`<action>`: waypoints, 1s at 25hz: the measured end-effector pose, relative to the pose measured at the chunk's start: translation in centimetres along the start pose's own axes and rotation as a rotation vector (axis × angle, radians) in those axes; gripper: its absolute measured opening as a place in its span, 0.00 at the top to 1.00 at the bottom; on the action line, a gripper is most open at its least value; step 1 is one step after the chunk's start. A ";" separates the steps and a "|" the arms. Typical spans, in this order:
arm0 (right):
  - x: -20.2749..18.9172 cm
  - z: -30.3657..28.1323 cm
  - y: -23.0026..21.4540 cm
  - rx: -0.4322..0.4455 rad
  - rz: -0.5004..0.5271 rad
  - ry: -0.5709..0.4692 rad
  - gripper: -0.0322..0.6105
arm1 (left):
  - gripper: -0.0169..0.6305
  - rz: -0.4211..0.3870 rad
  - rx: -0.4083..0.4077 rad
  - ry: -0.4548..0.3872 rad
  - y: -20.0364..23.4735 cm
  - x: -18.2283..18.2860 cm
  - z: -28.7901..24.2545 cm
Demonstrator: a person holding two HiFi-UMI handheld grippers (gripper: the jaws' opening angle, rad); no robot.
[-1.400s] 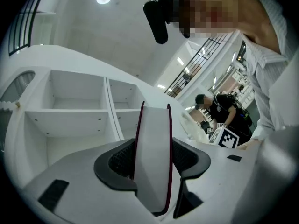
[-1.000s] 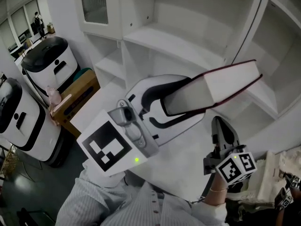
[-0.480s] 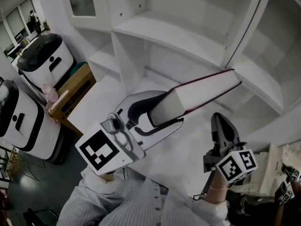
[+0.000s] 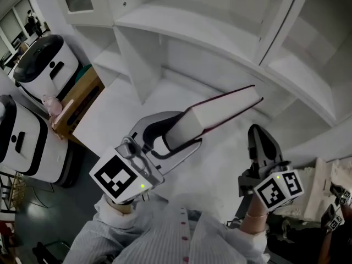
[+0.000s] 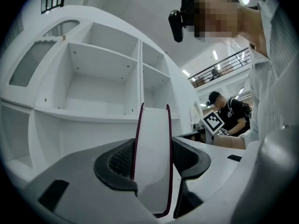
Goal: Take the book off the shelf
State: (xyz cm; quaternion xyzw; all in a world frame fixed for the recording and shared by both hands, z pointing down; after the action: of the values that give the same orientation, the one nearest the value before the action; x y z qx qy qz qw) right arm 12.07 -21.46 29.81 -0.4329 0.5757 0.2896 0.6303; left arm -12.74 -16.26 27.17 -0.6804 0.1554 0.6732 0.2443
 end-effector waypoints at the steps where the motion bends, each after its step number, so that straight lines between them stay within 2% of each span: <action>1: -0.1 0.0 -0.1 -0.002 -0.001 0.003 0.93 | 0.61 0.010 0.005 0.009 0.0 -0.5 -0.2; 12: -1.4 1.1 -1.1 -0.028 -0.005 0.047 0.93 | 0.61 0.114 0.053 0.083 -0.1 -6.3 -2.7; 25: -2.7 1.7 -1.7 -0.040 -0.008 0.088 0.93 | 0.61 0.188 0.019 0.139 -1.0 -11.2 -6.4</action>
State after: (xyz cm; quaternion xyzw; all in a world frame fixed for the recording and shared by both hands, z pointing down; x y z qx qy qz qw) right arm 13.88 -20.33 32.71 -0.4600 0.5953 0.2795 0.5966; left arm -7.32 -20.25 38.19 -0.7057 0.2414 0.6427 0.1753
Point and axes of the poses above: the fingertips, and each gripper's own axes: z backward along the fingers, y to its left, x out of its top, the point moved 8 cm from there along z, backward along the fingers, and after that the axes turned 10 degrees about -x, right-handed, at the moved point
